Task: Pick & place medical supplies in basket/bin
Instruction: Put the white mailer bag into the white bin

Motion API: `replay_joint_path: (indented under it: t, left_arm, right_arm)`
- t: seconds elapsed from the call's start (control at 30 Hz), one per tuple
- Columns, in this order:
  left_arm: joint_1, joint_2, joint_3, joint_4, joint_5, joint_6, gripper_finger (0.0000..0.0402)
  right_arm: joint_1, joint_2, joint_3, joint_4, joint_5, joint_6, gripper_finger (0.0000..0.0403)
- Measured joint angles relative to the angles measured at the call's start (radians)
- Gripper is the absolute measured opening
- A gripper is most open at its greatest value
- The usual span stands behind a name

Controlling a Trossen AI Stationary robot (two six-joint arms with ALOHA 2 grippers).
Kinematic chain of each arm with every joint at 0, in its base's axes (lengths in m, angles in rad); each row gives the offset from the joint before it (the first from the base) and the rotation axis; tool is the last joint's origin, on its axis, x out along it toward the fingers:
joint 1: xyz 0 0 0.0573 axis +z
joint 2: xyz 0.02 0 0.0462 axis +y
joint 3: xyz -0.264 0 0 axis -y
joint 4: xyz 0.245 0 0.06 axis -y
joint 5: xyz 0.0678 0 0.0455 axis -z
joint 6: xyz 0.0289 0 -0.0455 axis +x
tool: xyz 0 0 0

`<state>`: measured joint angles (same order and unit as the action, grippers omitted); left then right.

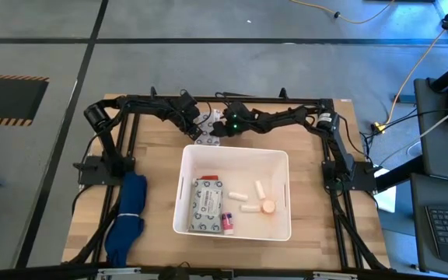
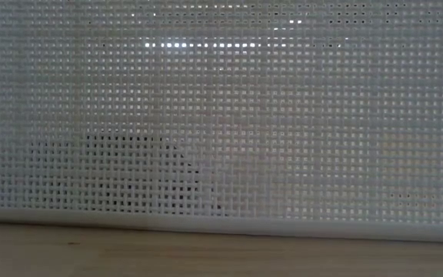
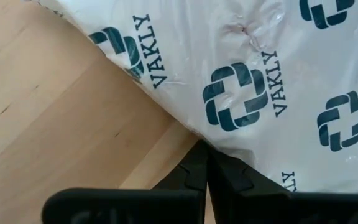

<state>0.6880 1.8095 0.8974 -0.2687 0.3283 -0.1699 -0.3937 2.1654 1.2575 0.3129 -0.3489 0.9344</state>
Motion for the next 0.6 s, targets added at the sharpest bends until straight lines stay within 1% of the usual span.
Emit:
replay_joint_path:
  t: [0.13, 0.27, 0.6]
  left_arm:
    - [0.003, 0.000, 0.000, 0.000, -0.001, 0.005, 0.0002]
    - [0.012, 0.000, 0.000, 0.000, 0.004, 0.007, 0.0004]
    - [0.025, -0.010, 0.000, -0.022, -0.009, 0.032, 0.0018]
  right_arm:
    - [0.002, -0.002, 0.001, -0.021, 0.008, -0.005, 0.0217]
    - [0.002, -0.007, 0.004, -0.036, 0.007, -0.047, 0.0189]
    - [-0.002, -0.010, 0.006, -0.049, -0.004, -0.066, 0.0184]
